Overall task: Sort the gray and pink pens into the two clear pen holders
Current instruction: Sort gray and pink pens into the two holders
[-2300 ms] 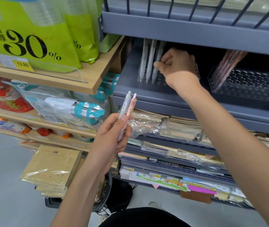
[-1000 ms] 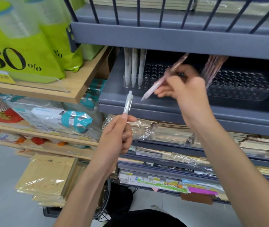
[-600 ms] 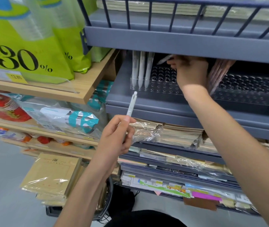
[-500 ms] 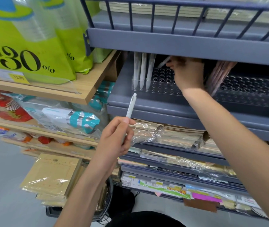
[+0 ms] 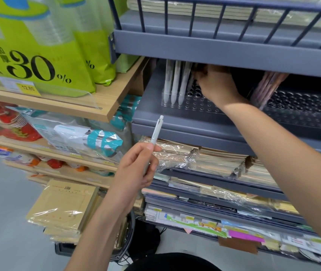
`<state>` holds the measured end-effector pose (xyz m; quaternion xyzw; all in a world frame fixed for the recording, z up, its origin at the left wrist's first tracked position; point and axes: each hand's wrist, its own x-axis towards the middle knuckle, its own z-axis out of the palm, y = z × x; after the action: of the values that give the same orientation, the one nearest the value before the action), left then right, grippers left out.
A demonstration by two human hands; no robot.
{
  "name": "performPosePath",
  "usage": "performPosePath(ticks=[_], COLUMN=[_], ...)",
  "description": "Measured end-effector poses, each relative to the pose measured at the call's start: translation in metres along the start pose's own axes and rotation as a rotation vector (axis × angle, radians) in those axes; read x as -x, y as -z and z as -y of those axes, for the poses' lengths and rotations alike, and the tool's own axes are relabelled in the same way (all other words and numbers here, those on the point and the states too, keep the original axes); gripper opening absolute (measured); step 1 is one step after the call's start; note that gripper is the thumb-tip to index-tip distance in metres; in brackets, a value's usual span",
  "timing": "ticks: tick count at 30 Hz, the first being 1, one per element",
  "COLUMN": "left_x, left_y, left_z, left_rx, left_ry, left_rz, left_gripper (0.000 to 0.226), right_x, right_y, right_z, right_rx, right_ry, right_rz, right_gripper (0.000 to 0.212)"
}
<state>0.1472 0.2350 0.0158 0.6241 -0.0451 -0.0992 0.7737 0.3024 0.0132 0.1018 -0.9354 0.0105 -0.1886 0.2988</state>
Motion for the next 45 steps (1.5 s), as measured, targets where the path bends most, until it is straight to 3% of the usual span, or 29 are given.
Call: performPosePath(ticks=[6,13,19,22,24,26,34,40,45], left_x=[0.002,-0.001,-0.001,-0.002,-0.003,-0.004,-0.010,-0.015,-0.016], left_y=[-0.002,-0.003,0.000,-0.002,-0.002,-0.003,-0.017,-0.023,-0.016], left_z=[0.000,0.004,0.007,0.007,0.007,0.009,0.007,0.004,-0.004], left_rx=[-0.019,-0.024,-0.055,-0.090,-0.103,-0.129,-0.152,-0.054,-0.029], left_ry=[0.018,0.025,-0.052,-0.105,-0.141,-0.154,-0.213,-0.157,-0.162], left_rz=[-0.001,-0.043,-0.085,-0.136,-0.166,-0.195,-0.183,-0.180,-0.147], left_gripper=[0.025,0.028,0.028,0.018,0.014,0.015,0.022,0.012,0.012], right_x=[-0.003,-0.003,0.014,0.034,0.056,0.081,0.126,0.060,0.006], right_y=[0.002,0.003,0.018,0.024,0.025,0.024,0.011,0.016,0.011], right_z=[0.000,0.001,0.001,0.001,0.005,0.009,0.020,0.007,0.002], right_rx=[0.061,0.212,0.062,-0.042,-0.261,-0.407,-0.451,-0.258,-0.015], right_ry=[-0.035,0.014,-0.083,-0.099,-0.083,-0.061,0.042,-0.067,-0.126], right_rz=[0.040,0.062,0.094,-0.072,-0.111,-0.058,0.152,-0.115,0.103], right_gripper=[0.039,0.035,0.031,0.022,0.025,0.025,0.011,0.020,0.029])
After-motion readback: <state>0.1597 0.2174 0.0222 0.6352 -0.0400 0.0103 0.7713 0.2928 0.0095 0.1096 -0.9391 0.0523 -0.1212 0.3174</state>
